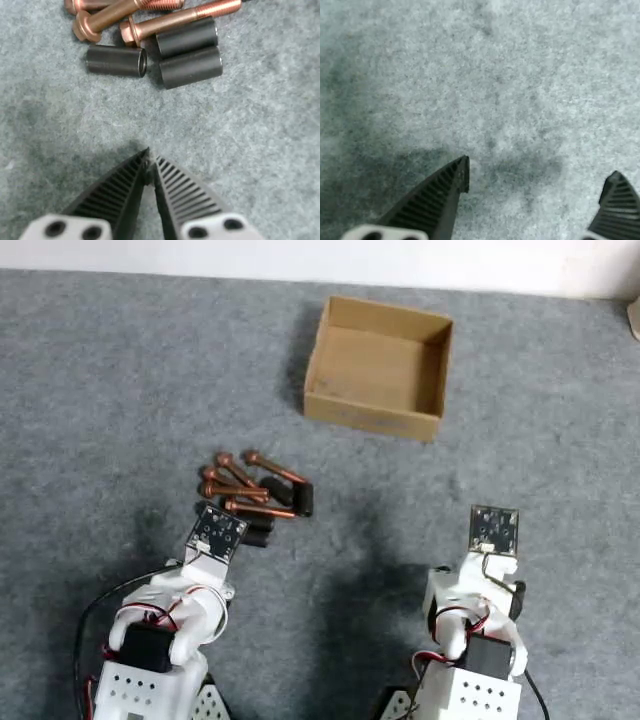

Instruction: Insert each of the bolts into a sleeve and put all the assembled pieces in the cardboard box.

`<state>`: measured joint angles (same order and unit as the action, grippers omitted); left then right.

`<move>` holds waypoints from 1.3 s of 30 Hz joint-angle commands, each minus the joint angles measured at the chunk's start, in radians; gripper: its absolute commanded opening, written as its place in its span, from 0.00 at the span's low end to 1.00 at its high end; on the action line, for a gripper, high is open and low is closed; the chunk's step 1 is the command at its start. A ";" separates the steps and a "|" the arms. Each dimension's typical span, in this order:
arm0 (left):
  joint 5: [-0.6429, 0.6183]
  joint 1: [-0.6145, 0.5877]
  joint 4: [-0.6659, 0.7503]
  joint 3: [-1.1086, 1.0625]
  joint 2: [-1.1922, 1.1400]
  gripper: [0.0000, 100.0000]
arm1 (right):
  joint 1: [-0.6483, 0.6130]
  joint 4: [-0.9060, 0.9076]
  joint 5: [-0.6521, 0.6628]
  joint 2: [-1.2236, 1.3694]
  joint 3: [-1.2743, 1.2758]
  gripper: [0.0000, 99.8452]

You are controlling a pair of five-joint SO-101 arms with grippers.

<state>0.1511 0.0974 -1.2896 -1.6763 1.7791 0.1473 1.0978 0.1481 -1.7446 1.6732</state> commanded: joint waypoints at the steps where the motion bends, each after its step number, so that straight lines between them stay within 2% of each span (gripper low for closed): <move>1: 0.005 0.001 -0.006 -0.022 0.001 0.01 | 0.010 0.004 -0.008 -0.008 0.122 0.38; 9: 0.005 0.002 -0.006 -0.022 0.001 0.01 | -0.015 0.005 -0.012 -0.008 0.124 0.38; 15: 0.003 0.104 -0.009 -0.021 0.001 0.01 | -0.041 -0.022 -0.012 -0.018 0.119 0.38; 18: 0.002 0.094 -0.003 -0.012 0.002 0.01 | -0.036 -0.045 -0.014 -0.018 0.028 0.38; 22: 0.006 0.007 0.000 0.044 0.002 0.01 | -0.036 -0.027 -0.009 -0.018 -0.064 0.38; 26: 0.006 -0.243 0.032 0.240 0.002 0.01 | -0.036 0.030 -0.008 -0.018 -0.071 0.38; 29: 0.002 -0.346 0.094 0.392 0.001 0.01 | -0.018 0.048 -0.008 -0.018 -0.085 0.38; 33: 0.000 -0.390 0.163 0.487 0.001 0.01 | 0.019 0.044 -0.008 -0.018 -0.209 0.38; 36: 0.000 -0.394 0.293 0.470 -0.001 0.01 | -0.012 0.074 -0.008 -0.012 -0.289 0.38; 39: 0.003 -0.390 0.308 0.444 -0.008 0.01 | -0.064 0.073 -0.006 -0.005 -0.328 0.38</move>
<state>0.1511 -0.2846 -1.0242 -1.2436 1.7914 0.1396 1.1653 0.1450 -1.7553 1.4108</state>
